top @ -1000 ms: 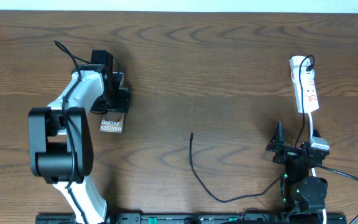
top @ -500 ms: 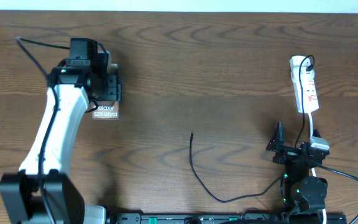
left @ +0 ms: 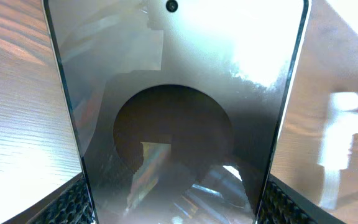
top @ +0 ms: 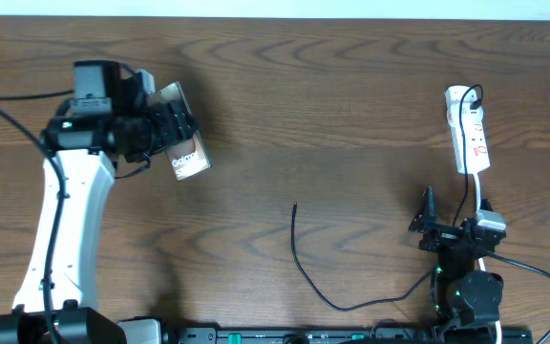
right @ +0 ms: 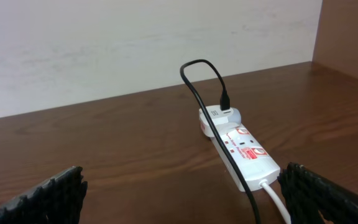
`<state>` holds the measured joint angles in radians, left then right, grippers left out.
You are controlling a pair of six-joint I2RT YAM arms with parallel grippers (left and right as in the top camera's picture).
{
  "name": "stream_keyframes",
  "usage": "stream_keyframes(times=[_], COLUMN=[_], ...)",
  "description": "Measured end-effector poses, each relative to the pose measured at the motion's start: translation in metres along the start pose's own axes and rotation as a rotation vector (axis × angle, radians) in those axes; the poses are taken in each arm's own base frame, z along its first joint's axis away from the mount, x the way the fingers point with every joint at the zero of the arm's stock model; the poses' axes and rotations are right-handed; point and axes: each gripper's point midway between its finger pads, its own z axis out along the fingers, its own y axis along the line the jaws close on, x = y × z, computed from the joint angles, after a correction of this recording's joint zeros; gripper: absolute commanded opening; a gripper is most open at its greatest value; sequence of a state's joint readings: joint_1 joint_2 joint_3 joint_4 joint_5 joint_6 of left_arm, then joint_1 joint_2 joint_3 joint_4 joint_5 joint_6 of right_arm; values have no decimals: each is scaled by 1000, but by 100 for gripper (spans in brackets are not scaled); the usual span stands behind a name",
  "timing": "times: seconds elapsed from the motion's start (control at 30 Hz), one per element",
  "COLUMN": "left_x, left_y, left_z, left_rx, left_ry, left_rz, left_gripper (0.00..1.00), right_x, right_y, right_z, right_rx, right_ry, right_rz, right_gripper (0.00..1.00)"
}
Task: Plug charger to phone and switch on socket
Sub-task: 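Lift the phone with the left gripper and tilt it upright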
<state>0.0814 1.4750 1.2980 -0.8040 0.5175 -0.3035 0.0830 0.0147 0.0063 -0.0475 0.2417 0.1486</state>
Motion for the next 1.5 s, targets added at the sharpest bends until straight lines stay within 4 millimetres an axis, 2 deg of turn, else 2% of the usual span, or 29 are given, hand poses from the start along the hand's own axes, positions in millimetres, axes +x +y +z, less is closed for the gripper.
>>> stream_keyframes(times=[0.23, 0.37, 0.7, 0.97, 1.5], left_x=[-8, -14, -17, -16, -12], left_y=[-15, -18, -21, -27, -40], left_z=[-28, -44, -55, -59, -67], left_rx=[293, 405, 468, 493, 558], left_ry=[55, 87, 180, 234, 322], left_rz=[-265, -427, -776, -886, -966], left_gripper=[7, 7, 7, 8, 7], right_x=[0, 0, 0, 0, 0], right_y=[0, 0, 0, 0, 0], right_z=[0, 0, 0, 0, 0], right_rx=[0, 0, 0, 0, 0], right_ry=[0, 0, 0, 0, 0], right_rz=[0, 0, 0, 0, 0], right_gripper=[99, 99, 99, 99, 99])
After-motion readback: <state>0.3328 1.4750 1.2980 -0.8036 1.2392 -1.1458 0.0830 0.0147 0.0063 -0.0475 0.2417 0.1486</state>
